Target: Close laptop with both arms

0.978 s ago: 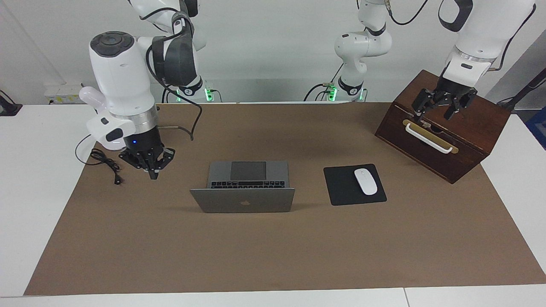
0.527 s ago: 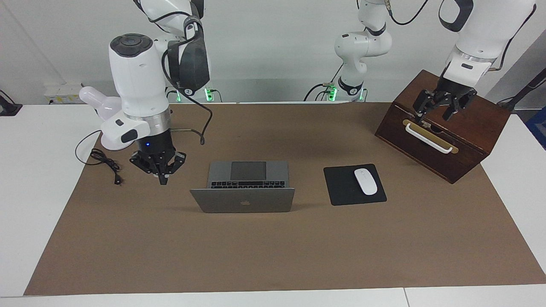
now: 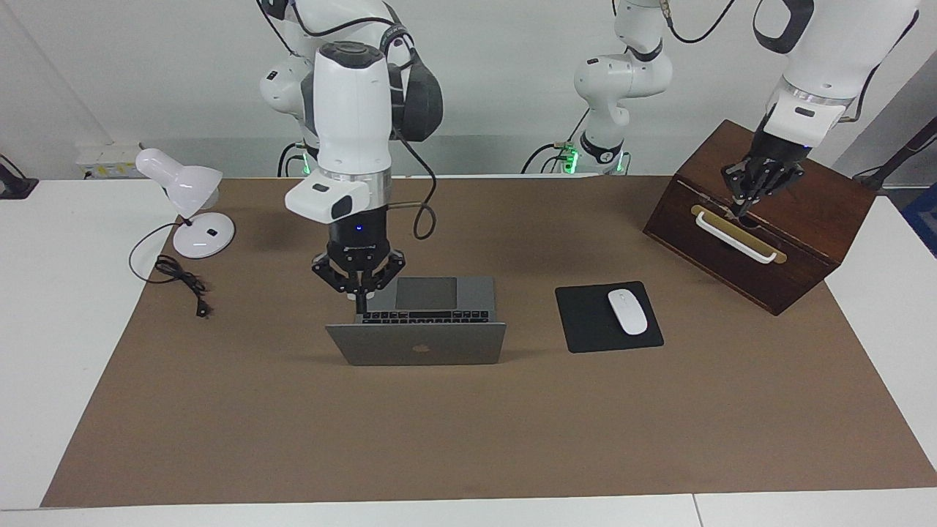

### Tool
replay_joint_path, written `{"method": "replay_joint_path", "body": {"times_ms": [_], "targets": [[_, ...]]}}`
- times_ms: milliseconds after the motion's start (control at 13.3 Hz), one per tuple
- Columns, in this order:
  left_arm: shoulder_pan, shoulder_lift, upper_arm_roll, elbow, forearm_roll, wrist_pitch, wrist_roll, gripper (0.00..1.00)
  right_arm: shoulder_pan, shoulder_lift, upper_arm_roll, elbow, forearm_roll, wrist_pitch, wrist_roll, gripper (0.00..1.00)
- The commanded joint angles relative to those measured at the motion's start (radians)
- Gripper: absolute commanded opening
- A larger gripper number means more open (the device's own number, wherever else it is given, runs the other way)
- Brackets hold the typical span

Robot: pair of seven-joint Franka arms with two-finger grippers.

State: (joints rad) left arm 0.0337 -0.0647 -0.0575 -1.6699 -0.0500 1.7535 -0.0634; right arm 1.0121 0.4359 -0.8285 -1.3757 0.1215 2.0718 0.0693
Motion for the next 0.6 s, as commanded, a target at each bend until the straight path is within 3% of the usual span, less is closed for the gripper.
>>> {"method": "replay_joint_path", "body": {"times_ms": [0,376,527], "targets": [[-0.006,-0.006,0.001,-0.014,-0.034,0.055,0.000,0.00,0.008,0.015,-0.031,-0.020,0.033,0.079,0.026,0.00],[-0.046,-0.014,-0.007,-0.065,-0.093,0.158,0.005,0.00,0.010,0.084,-0.109,-0.042,0.239,0.203,0.095,0.00],[-0.092,-0.039,-0.007,-0.147,-0.094,0.268,0.007,0.00,0.000,0.122,-0.109,-0.040,0.280,0.211,0.115,0.00]]}}
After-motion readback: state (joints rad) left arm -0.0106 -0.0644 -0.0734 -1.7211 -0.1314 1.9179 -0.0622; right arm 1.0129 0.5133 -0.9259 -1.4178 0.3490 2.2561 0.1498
